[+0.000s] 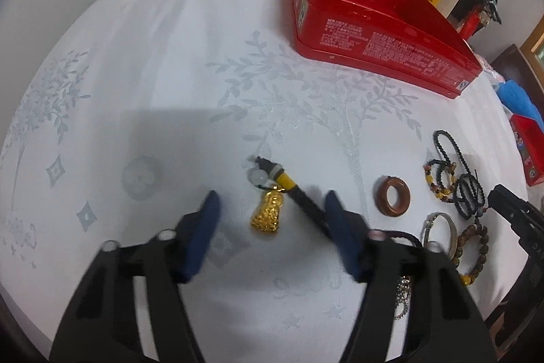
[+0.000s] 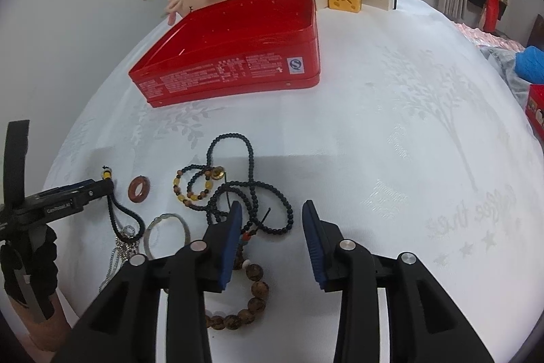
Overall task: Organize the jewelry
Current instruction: 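Grasp the gold pendant on the black cord with the left tool, then close the right tool on a silver ring while the left tool holds the pendant, then carry the pendant and silver ring into the red tin and open both tools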
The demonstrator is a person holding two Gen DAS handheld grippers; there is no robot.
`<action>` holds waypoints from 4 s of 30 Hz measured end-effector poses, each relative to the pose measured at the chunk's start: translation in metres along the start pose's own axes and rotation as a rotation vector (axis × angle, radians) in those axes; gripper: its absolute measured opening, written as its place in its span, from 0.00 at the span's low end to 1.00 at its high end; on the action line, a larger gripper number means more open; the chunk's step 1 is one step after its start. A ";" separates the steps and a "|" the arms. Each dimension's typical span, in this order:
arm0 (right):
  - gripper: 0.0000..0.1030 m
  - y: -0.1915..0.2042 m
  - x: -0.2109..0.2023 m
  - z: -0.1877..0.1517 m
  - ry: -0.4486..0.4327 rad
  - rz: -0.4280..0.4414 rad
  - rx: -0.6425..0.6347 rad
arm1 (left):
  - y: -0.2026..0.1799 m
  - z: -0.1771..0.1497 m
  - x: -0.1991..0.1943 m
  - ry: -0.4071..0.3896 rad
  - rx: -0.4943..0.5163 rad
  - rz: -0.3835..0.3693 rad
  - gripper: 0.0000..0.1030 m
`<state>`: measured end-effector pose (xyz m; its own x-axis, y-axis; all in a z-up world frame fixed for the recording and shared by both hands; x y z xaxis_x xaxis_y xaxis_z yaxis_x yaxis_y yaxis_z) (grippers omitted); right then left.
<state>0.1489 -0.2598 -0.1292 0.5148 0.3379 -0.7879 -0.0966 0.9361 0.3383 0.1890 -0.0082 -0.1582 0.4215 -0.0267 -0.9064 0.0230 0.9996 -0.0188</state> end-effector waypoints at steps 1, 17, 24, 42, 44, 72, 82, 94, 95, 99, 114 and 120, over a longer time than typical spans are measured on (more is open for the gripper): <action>0.36 0.000 0.001 0.000 0.000 0.000 0.002 | -0.001 0.000 -0.001 0.002 0.000 -0.010 0.44; 0.29 0.025 0.005 0.010 0.035 0.102 -0.041 | -0.010 0.008 -0.011 -0.023 0.006 -0.105 0.02; 0.20 0.068 0.031 -0.012 0.179 0.155 -0.161 | -0.003 0.004 -0.011 -0.024 0.008 -0.103 0.02; 0.03 0.085 0.059 -0.025 0.236 0.050 -0.338 | -0.006 0.008 0.002 -0.026 0.048 -0.053 0.10; 0.03 0.085 0.057 -0.025 0.230 0.054 -0.338 | -0.008 0.008 0.002 -0.029 0.052 -0.056 0.08; 0.03 0.049 -0.023 0.066 -0.031 0.141 -0.155 | -0.015 0.063 -0.099 -0.270 0.029 -0.170 0.06; 0.03 0.036 -0.027 0.124 -0.069 0.091 -0.143 | -0.044 0.120 -0.129 -0.348 0.069 -0.182 0.06; 0.03 0.033 -0.001 0.197 -0.092 0.062 -0.130 | -0.084 0.203 -0.150 -0.446 0.074 -0.211 0.06; 0.03 0.031 0.004 0.202 -0.093 0.051 -0.129 | -0.087 0.207 -0.146 -0.443 0.074 -0.218 0.06; 0.03 0.022 0.032 0.217 -0.072 0.023 -0.107 | -0.098 0.224 -0.115 -0.403 0.065 -0.213 0.06; 0.03 -0.016 0.126 0.220 0.072 -0.068 -0.068 | -0.106 0.244 0.019 -0.201 0.090 -0.129 0.05; 0.06 -0.017 0.136 0.221 0.085 -0.052 -0.066 | -0.108 0.240 0.036 -0.153 0.103 -0.135 0.06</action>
<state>0.4088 -0.2513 -0.1279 0.4466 0.2931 -0.8454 -0.1288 0.9560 0.2634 0.4198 -0.1199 -0.0876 0.5406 -0.1698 -0.8240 0.1779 0.9803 -0.0853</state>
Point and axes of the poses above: each gripper's, at about its wrist camera, not at the fingertips, and x roughly the way its jaws point, y to its left, z to its top, the point moved 10 cm from there along x, roughly the way its jaws point, and after that the axes turned 9 degrees about z, right-handed, at the moved point
